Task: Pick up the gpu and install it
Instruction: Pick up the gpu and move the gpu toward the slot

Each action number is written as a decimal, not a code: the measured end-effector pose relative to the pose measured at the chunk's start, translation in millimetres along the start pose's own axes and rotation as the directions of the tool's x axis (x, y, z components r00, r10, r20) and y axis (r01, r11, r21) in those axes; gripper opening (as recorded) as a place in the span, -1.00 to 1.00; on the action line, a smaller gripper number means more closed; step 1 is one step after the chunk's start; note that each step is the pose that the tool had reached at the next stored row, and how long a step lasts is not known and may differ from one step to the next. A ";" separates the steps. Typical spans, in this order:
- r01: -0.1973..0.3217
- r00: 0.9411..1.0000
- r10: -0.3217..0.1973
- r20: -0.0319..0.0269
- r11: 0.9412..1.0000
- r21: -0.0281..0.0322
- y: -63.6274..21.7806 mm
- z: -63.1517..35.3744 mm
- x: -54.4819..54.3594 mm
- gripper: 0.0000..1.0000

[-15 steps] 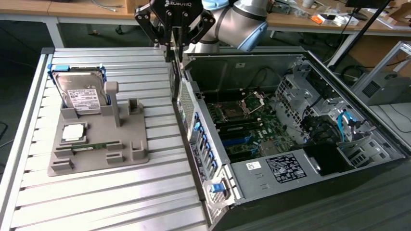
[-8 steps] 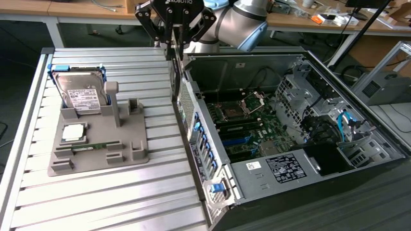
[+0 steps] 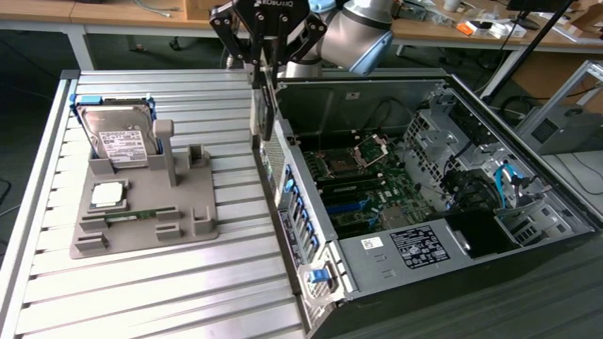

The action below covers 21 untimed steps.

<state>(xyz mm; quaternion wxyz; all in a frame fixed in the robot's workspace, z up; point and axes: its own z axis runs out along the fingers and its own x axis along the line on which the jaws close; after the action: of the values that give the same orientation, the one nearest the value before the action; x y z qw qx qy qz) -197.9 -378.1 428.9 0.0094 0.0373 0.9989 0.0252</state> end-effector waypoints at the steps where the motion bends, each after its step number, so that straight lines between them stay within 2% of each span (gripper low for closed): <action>1: 0.000 1.000 0.000 -0.001 1.000 0.000 -0.2 0.0 -1.8 -0.47; 21: -0.001 1.000 0.001 -0.021 1.000 0.002 -4.2 0.5 -35.2 -0.47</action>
<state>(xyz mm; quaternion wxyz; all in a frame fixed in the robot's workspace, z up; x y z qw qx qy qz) -163.1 -385.0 428.8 -0.0010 0.0375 0.9990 0.0248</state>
